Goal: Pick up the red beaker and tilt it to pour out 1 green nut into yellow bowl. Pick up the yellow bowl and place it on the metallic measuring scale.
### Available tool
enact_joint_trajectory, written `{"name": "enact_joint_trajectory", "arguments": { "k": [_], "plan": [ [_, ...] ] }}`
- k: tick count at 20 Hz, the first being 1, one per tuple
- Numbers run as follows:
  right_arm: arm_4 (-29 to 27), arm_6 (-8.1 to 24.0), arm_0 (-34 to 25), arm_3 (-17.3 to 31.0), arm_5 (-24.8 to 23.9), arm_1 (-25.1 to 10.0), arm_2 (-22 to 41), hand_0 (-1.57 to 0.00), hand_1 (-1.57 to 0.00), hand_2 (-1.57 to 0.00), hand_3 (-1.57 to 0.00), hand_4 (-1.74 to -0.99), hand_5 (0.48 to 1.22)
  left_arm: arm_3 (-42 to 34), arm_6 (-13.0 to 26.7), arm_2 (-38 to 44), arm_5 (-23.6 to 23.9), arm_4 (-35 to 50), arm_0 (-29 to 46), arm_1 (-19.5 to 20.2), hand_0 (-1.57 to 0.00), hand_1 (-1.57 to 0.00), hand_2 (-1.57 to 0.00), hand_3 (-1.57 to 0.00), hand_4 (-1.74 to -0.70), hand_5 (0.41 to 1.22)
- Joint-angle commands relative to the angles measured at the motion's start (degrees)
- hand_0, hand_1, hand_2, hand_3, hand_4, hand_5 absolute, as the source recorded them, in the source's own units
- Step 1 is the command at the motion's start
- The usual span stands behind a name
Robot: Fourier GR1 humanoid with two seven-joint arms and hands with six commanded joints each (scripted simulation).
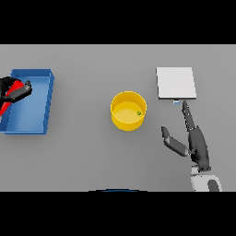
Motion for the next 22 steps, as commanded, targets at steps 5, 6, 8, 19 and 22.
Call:
{"name": "enact_joint_trajectory", "arguments": {
  "k": [5,6,8,19,22],
  "plan": [
    [0.2,1.8,-0.1,-0.4,0.2,0.5,0.6,0.00,0.00,0.00,0.00,-1.188,0.668,0.4,-0.3,-0.3,-1.4,1.4,-1.1,-0.1,-0.19,-0.16,-0.16,-0.15,-0.80,0.679],
    [0.3,2.6,-0.5,-0.3,-0.1,0.7,0.5,0.00,0.00,0.00,0.00,-1.187,0.663,0.6,-0.6,0.0,-0.9,1.6,-1.3,-0.3,-0.16,-0.13,-0.13,-0.12,-0.80,0.678],
    [1.7,3.4,-0.8,-0.2,-0.6,0.4,0.9,0.00,0.00,0.00,0.00,-1.192,0.660,-0.1,-1.6,0.6,0.3,1.8,-1.1,-0.3,-0.10,-0.08,-0.08,-0.08,-0.78,0.674],
    [11.4,6.9,-12.8,1.7,8.6,-9.3,7.1,0.00,0.00,0.00,0.00,-1.268,0.691,1.7,-4.3,1.4,1.3,2.5,-1.8,-2.3,-0.01,-0.01,-0.01,-0.01,-0.79,0.709],
    [18.1,7.7,-18.7,3.7,11.4,-14.2,10.5,0.00,0.00,0.00,0.00,-1.279,0.671,1.2,-4.6,1.2,1.2,2.4,-1.5,-2.0,0.00,0.00,0.00,0.00,-0.80,0.708]
  ]
}}
